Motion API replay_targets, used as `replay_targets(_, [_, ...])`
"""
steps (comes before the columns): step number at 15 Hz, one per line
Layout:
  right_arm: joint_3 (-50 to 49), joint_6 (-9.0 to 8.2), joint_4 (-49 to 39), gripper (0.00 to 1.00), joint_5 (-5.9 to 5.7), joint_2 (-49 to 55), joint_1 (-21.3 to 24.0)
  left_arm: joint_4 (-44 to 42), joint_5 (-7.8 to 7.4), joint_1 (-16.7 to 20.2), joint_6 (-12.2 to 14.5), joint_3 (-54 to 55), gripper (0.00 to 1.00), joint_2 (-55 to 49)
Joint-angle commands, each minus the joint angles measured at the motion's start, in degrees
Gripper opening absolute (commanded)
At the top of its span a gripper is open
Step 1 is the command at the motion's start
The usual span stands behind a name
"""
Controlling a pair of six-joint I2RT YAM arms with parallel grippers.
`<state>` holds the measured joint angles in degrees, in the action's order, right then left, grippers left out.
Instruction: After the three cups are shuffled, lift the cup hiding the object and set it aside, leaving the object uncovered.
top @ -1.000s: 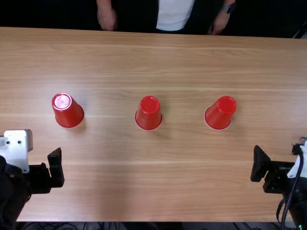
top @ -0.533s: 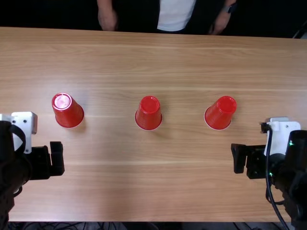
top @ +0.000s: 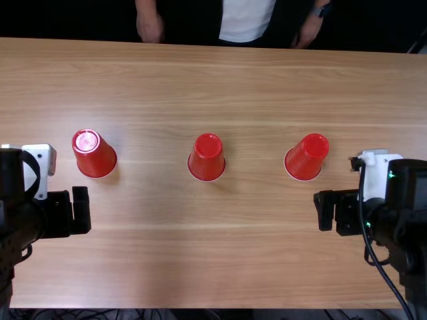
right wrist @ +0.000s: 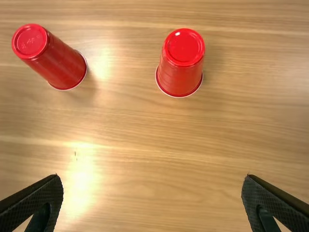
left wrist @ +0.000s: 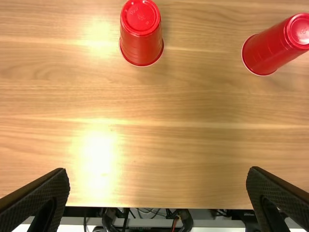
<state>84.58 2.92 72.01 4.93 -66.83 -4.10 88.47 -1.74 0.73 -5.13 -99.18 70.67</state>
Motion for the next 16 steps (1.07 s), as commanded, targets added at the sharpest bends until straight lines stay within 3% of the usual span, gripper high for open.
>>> replay_targets(1, [3.14, 0.04, -0.54, 1.0, 0.45, -1.73, -3.46, 0.02, 0.16, -0.12, 0.17, -1.11, 1.0, 0.6])
replay_targets(10, [6.83, -0.6, -17.31, 1.0, 0.56, -18.16, -16.56, -0.61, 0.16, -0.47, 0.06, 4.08, 1.0, 0.52])
replay_targets(16, [14.74, -0.6, -18.58, 1.0, 0.66, -32.49, -20.16, -1.88, 0.16, -0.56, 0.17, 4.69, 1.0, 2.98])
